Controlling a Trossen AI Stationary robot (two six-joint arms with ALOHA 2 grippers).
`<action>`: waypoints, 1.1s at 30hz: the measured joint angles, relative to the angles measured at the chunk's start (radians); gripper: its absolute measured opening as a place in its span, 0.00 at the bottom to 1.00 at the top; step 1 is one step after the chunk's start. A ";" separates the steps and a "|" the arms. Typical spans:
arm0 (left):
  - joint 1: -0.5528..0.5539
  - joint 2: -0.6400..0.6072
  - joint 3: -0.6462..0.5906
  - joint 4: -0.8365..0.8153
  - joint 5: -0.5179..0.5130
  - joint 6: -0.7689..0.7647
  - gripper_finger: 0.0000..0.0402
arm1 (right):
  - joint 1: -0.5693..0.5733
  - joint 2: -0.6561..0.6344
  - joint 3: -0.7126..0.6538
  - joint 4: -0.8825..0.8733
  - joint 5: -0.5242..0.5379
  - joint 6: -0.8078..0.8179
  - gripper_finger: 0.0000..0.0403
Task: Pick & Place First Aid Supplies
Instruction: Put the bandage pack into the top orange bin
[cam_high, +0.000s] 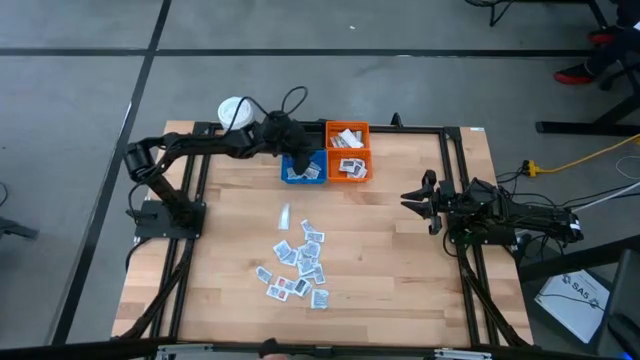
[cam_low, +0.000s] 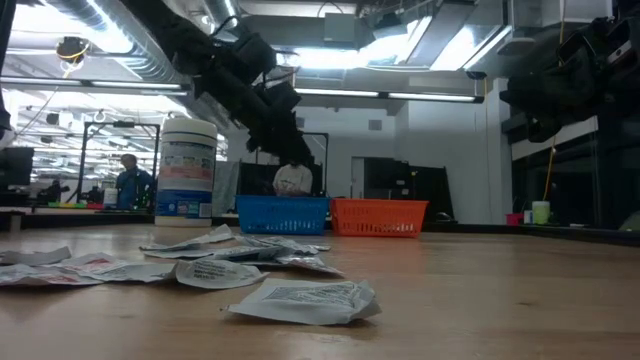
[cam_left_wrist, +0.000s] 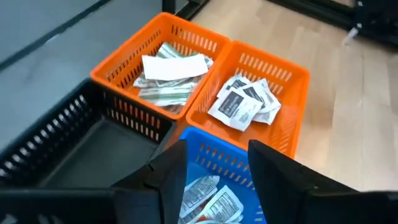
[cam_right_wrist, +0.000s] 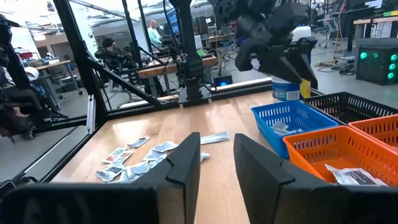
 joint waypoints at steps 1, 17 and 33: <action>0.000 -0.001 0.008 -0.011 -0.005 0.020 0.41 | 0.000 0.000 0.000 0.000 0.000 0.000 0.25; -0.080 -0.007 0.129 -0.273 -0.032 0.299 0.39 | 0.000 0.000 0.000 0.000 0.000 0.000 0.25; -0.371 -0.089 0.129 -0.554 -0.124 0.376 0.37 | 0.000 0.000 0.000 0.000 0.000 0.000 0.25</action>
